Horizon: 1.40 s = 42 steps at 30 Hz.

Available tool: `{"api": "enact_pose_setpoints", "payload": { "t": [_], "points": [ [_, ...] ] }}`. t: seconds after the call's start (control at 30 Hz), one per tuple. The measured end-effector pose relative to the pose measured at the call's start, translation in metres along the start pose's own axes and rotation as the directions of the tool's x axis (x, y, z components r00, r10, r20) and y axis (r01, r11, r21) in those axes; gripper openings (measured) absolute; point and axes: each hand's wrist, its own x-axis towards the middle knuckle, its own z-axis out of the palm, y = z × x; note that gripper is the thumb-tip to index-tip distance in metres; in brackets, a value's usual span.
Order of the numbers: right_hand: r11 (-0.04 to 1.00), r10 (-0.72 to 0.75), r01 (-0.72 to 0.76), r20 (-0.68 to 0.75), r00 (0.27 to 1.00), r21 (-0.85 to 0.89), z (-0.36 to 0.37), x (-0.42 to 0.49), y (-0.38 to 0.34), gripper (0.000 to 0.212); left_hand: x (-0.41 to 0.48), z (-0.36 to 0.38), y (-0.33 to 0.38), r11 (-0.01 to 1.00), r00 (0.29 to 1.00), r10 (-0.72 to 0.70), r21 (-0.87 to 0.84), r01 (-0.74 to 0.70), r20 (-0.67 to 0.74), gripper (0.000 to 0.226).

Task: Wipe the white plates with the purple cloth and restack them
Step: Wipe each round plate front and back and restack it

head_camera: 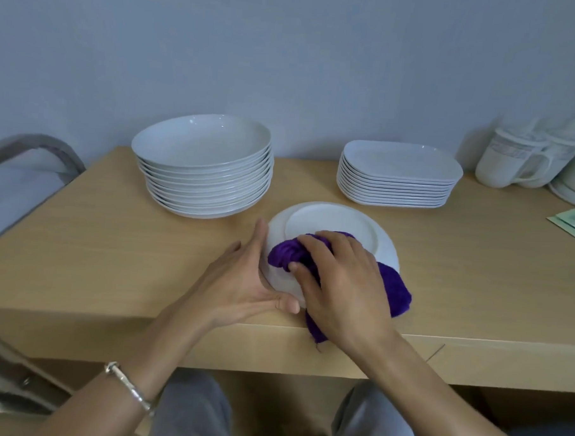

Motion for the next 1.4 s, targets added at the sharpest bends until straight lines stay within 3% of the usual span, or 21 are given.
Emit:
{"api": "enact_pose_setpoints", "payload": {
  "t": [0.13, 0.23, 0.33, 0.4, 0.47, 0.6, 0.67, 0.77, 1.0, 1.3, 1.4],
  "points": [
    [0.99, -0.055, 0.068, 0.104, 0.993, -0.12, 0.01, 0.02, -0.013, 0.038, 0.001, 0.0, -0.006, 0.976, 0.998, -0.021, -0.216, 0.007, -0.06, 0.131],
    [0.993, -0.038, 0.057, 0.187, 0.982, -0.1, 0.011, 0.031, -0.023, 0.033, 0.001, 0.0, -0.01, 0.946, 0.997, -0.035, -0.325, 0.013, -0.062, 0.15],
    [0.991, 0.002, -0.047, 0.338, 0.941, 0.126, 0.001, 0.045, -0.022, 0.032, 0.004, 0.003, -0.015, 0.902, 0.993, -0.026, -0.431, -0.027, -0.116, 0.145],
    [0.94, 0.025, -0.138, 0.342, 0.94, 0.312, -0.006, 0.056, -0.018, 0.029, 0.004, 0.003, -0.012, 0.897, 0.989, 0.026, -0.434, -0.088, -0.146, 0.144],
    [0.905, 0.045, -0.167, 0.301, 0.953, 0.392, -0.005, 0.072, -0.014, 0.026, 0.003, 0.002, -0.008, 0.912, 0.984, 0.078, -0.387, -0.134, -0.157, 0.144],
    [0.971, 0.076, -0.114, 0.18, 0.981, 0.211, 0.016, 0.113, 0.007, 0.025, -0.005, 0.006, -0.003, 0.993, 0.986, 0.08, -0.072, -0.091, -0.145, 0.127],
    [0.98, 0.065, -0.111, 0.259, 0.964, 0.166, 0.027, 0.123, 0.017, 0.026, -0.008, 0.009, -0.003, 0.978, 0.976, 0.195, 0.097, -0.185, -0.097, 0.102],
    [0.995, 0.059, -0.087, 0.383, 0.922, 0.056, 0.042, 0.119, 0.023, 0.036, -0.008, 0.01, -0.005, 0.921, 0.942, 0.333, 0.221, -0.32, -0.027, 0.066],
    [0.962, 0.116, -0.215, 0.457, 0.882, 0.17, 0.025, 0.131, 0.04, 0.03, -0.006, 0.008, -0.001, 0.915, 0.952, 0.308, 0.273, -0.296, 0.002, 0.068],
    [0.884, 0.24, -0.381, 0.434, 0.868, 0.273, -0.01, 0.118, 0.092, 0.025, -0.008, 0.008, -0.001, 0.882, 0.946, 0.323, 0.356, -0.309, 0.022, 0.065],
    [0.859, 0.277, -0.415, 0.411, 0.869, 0.299, -0.016, 0.099, 0.106, 0.02, -0.005, 0.012, -0.006, 0.865, 0.933, 0.359, 0.386, -0.321, -0.029, 0.063]
  ]
}}
